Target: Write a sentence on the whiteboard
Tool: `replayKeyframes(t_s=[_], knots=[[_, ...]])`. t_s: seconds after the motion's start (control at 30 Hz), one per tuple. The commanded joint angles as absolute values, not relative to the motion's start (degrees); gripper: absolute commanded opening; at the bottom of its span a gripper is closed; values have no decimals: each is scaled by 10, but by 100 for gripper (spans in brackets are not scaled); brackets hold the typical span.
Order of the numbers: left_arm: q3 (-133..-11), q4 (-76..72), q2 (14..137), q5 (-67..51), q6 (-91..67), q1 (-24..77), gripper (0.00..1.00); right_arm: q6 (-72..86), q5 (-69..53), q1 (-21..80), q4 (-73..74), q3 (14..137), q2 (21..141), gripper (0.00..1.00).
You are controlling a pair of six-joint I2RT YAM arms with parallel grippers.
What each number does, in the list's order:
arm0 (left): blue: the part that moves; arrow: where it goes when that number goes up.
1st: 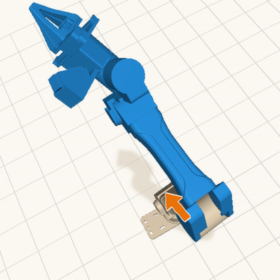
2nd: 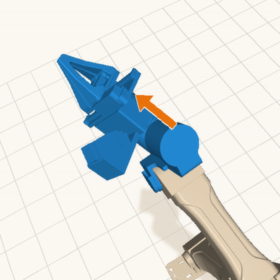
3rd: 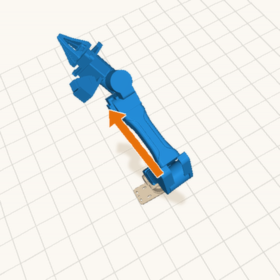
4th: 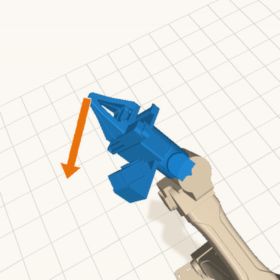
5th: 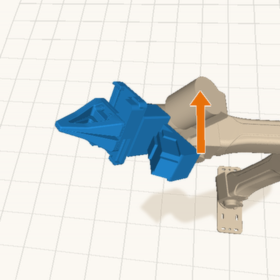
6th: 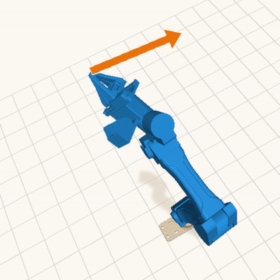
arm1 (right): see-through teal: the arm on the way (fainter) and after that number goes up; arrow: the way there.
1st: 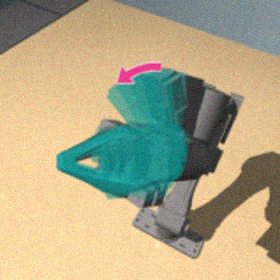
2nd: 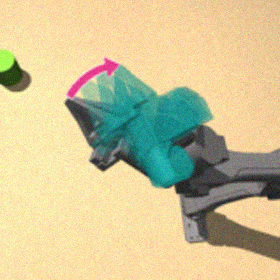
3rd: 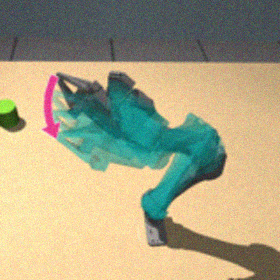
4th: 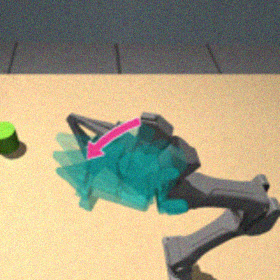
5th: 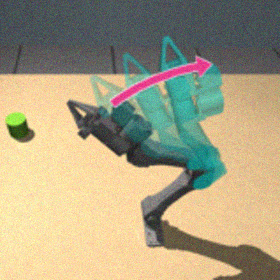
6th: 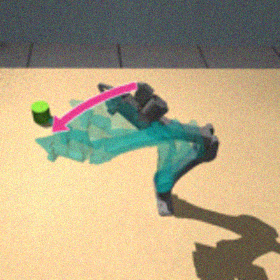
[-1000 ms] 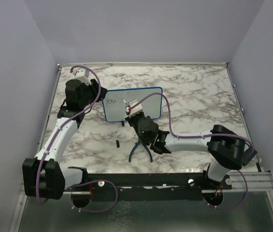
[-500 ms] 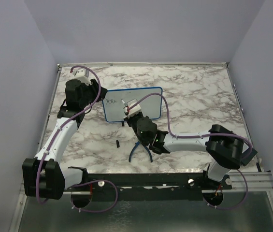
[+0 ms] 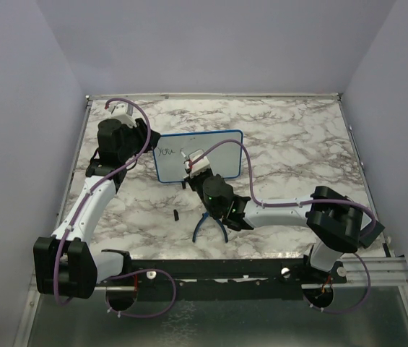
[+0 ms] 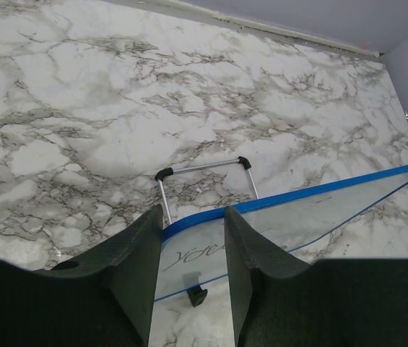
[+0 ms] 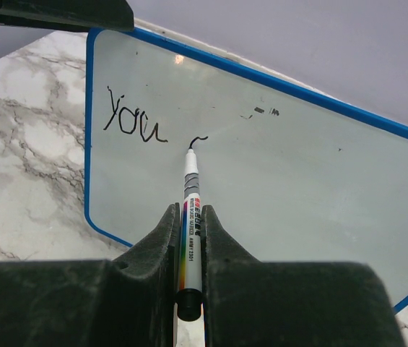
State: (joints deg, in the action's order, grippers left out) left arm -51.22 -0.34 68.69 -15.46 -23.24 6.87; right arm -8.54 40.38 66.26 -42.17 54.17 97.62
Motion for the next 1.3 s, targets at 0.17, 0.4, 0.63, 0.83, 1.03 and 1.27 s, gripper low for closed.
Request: replayKeyframes(t_s=[0.17, 0.4, 0.63, 0.83, 1.03, 1.27], knots=[[-504, 5, 677, -179, -232, 71, 40, -77, 418, 659, -411, 536, 974, 1], [-505, 4, 677, -180, -231, 71, 40, -76, 422, 659, -409, 535, 973, 1], [-505, 5, 676, -179, -232, 71, 40, -70, 422, 659, -400, 533, 973, 1], [-504, 5, 675, -179, -231, 71, 40, -71, 428, 659, -401, 530, 970, 1], [-505, 4, 675, -178, -231, 71, 40, -71, 434, 659, -402, 524, 966, 1], [-504, 5, 676, -178, -232, 71, 40, -75, 442, 659, -409, 519, 959, 1]])
